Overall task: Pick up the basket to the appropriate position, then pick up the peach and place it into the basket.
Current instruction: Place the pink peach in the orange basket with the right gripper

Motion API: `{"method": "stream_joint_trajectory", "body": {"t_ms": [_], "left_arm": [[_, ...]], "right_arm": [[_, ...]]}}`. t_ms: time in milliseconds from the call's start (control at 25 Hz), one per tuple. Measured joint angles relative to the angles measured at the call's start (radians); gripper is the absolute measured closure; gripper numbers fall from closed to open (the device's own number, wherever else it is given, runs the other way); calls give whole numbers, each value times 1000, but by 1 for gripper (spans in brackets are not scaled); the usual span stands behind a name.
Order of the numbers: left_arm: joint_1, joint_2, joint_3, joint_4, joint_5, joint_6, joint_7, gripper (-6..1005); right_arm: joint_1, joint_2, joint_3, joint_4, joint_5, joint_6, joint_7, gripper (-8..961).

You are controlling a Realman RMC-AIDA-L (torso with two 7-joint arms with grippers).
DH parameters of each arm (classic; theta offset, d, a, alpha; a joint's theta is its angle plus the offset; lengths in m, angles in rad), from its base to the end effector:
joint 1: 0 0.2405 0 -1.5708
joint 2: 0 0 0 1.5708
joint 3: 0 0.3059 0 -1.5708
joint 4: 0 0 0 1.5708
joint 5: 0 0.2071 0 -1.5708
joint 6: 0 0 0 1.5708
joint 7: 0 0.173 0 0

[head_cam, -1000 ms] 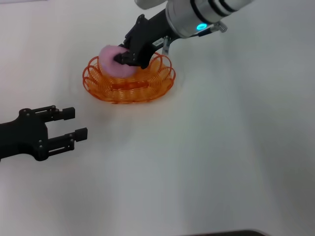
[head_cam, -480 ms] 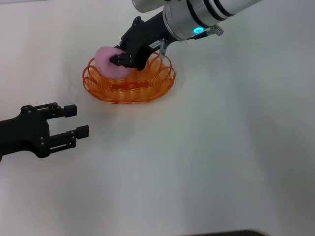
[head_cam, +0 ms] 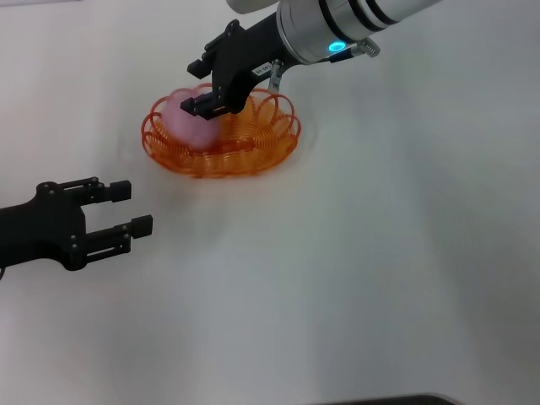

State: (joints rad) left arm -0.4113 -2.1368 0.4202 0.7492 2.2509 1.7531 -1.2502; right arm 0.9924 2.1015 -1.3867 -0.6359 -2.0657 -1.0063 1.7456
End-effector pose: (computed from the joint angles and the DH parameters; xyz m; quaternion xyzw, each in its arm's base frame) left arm -0.3296 0.2939 -0.0453 -0.9385 -0.2241 -0.2296 0.1274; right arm 0.1283 0.4592 -0.1470 -0.9916 0.0392 0.0033 0.1231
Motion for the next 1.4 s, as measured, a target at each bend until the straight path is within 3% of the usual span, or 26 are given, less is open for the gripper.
{"method": "stream_joint_trajectory", "body": {"t_ms": [640, 920, 1240, 1400], "left_arm": [[-2, 0, 2, -1, 1, -3, 0, 367], [-2, 0, 1, -1, 1, -4, 0, 368], [2, 0, 2, -1, 0, -1, 0, 368], [3, 0, 2, -1, -1, 2, -4, 368]], "right_arm": [[3, 0, 0, -7, 10, 1, -3, 38], [-16, -7, 14, -38, 11, -57, 13, 39], [-170, -36, 71, -248, -15, -227, 71, 42], [-244, -42, 144, -321, -108, -318, 90, 45]]}}
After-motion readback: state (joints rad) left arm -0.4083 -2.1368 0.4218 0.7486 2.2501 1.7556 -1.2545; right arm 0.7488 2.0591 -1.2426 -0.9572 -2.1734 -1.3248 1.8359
